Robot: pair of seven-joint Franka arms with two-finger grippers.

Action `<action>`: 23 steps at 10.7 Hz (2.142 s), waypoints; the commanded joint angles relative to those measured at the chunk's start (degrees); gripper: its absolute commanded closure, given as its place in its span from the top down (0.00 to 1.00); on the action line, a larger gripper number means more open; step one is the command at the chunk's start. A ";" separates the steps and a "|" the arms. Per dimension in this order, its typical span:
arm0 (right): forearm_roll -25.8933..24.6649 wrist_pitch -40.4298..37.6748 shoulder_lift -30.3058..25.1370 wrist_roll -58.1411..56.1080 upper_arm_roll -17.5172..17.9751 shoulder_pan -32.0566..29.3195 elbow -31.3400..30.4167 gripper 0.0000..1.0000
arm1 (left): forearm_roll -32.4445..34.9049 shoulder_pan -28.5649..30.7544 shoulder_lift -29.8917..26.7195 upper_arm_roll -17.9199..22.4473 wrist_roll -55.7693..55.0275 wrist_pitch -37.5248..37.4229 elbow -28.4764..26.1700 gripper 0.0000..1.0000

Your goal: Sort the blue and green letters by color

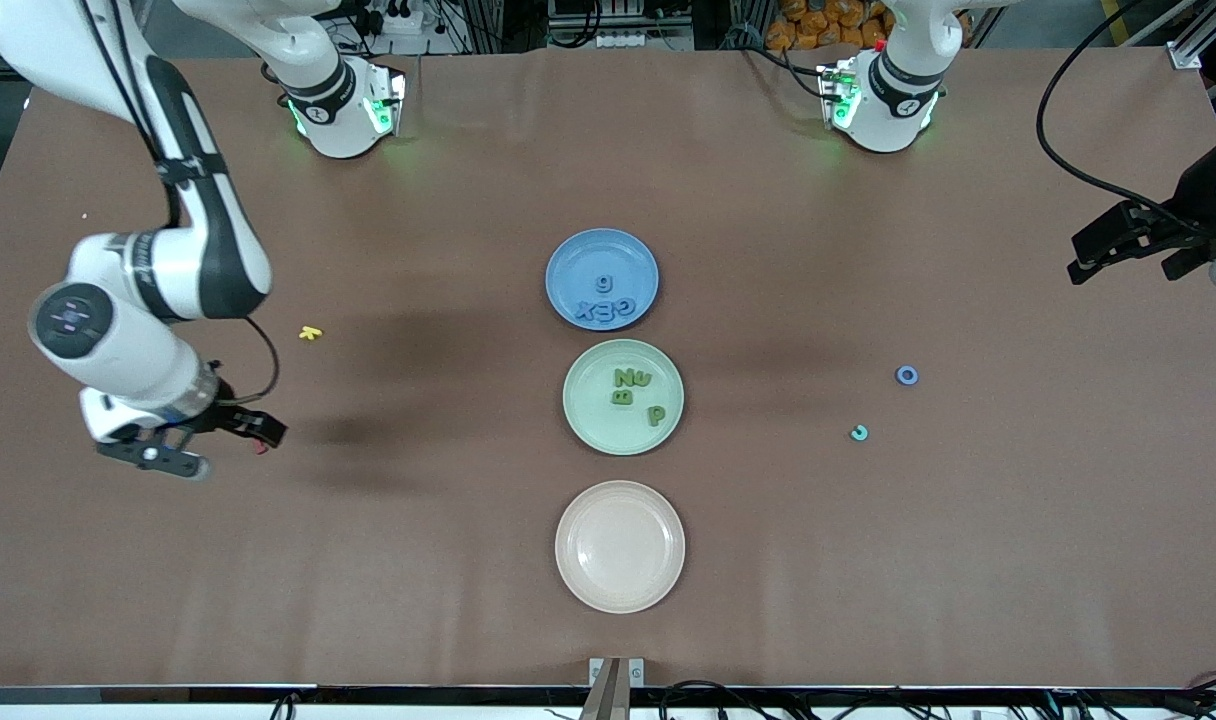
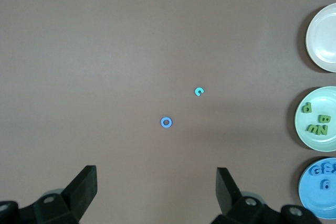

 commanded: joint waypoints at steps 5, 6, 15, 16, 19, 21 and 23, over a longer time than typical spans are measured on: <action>0.82 -24.07 -10.52 -4.14 -1.37 -2.18 12.77 1.00 | 0.15 0.03 -0.06 -0.21 0.54 -2.10 -0.17 1.00; 0.91 -26.63 -11.82 -4.05 -1.37 -2.26 14.80 1.00 | 0.15 -0.06 0.11 -0.21 0.54 -2.11 -0.08 1.00; 1.17 -41.52 -19.13 -7.66 -1.46 -2.09 20.55 1.00 | 0.94 -0.06 -0.41 -1.36 1.24 -2.99 -1.14 1.00; 1.17 -41.51 -19.13 -7.66 -1.37 -2.09 19.93 1.00 | 0.94 -0.06 -0.42 -1.36 1.33 -2.99 -1.14 1.00; 4.33 -41.78 -19.22 -8.00 -1.45 -2.61 19.57 1.00 | 1.12 -0.58 0.11 -1.36 1.07 -3.07 -0.61 1.00; 4.42 -41.86 -19.13 -8.01 -1.45 -2.61 19.57 1.00 | 1.99 -0.67 0.20 -1.36 1.15 -3.07 -0.52 1.00; 4.51 -41.95 -19.13 -8.10 -1.45 -2.53 19.57 1.00 | 2.08 -0.67 0.20 -1.36 0.98 -2.99 -0.35 1.00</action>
